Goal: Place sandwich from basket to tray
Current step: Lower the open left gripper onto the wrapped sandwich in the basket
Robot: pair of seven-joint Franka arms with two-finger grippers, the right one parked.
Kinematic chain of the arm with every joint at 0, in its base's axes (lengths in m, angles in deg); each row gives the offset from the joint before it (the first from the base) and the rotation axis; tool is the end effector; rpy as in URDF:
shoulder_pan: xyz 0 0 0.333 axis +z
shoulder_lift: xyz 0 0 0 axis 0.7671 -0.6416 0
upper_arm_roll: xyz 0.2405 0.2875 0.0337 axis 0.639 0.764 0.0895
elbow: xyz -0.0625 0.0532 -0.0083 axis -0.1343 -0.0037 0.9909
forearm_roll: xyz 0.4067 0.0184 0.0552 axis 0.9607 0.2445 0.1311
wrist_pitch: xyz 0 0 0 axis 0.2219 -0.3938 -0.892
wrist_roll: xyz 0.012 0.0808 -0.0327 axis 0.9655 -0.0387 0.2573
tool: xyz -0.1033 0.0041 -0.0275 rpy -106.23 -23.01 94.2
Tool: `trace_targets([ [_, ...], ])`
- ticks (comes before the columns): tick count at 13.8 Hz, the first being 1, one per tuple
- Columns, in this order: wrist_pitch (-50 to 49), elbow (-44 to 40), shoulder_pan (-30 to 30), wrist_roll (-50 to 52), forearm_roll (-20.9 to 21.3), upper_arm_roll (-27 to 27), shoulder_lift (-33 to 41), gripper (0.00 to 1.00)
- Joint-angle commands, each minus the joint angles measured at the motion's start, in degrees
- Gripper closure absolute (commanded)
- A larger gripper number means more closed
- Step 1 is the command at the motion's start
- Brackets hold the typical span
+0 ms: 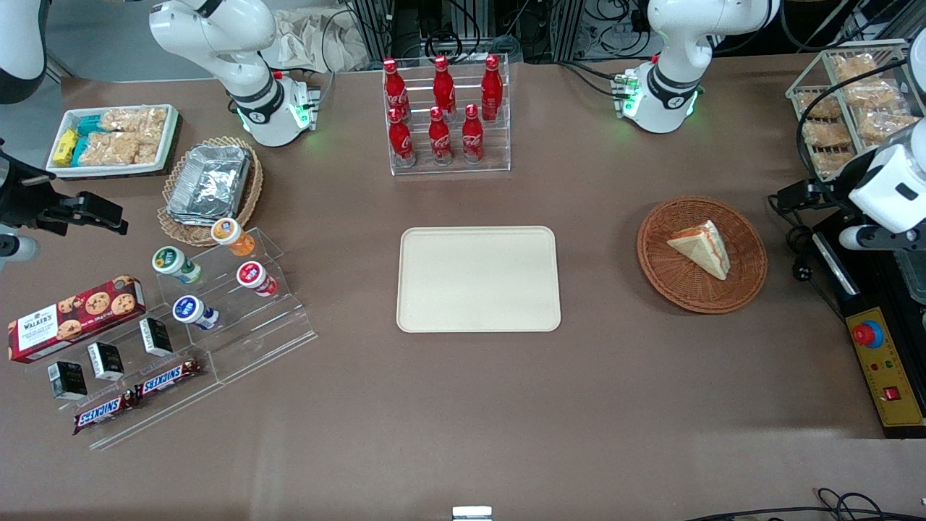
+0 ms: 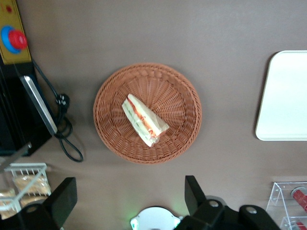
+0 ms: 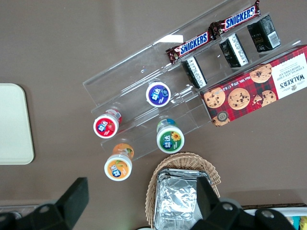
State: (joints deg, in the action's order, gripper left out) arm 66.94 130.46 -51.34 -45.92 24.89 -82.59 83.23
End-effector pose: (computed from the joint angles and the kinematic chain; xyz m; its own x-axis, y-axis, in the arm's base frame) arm 0.5669 0.0050 0.6212 0.9793 0.0176 -0.2018 0.0148 -0.9998 -0.0152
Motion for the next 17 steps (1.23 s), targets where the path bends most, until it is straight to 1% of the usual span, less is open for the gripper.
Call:
trace_targets([
  [1,5.28,10.37,0.02,8.02,0.78,-0.14,6.53,0.00],
  [3,13.10,20.12,0.02,15.41,0.87,-0.31,11.28,0.00],
  [5,19.69,27.61,-0.07,23.05,0.87,-0.40,14.01,0.00],
  [6,22.86,30.60,-0.15,27.79,0.87,-0.57,14.81,0.00],
  [8,25.69,32.91,-0.68,36.33,0.87,-0.75,14.56,0.00],
  [11,30.26,37.03,-0.68,42.41,0.87,-0.75,14.29,0.00],
  [13,35.34,41.42,-0.68,46.54,0.87,-0.75,13.94,0.00],
  [17,46.07,49.42,-0.42,48.93,0.78,-0.66,12.36,0.00],
])
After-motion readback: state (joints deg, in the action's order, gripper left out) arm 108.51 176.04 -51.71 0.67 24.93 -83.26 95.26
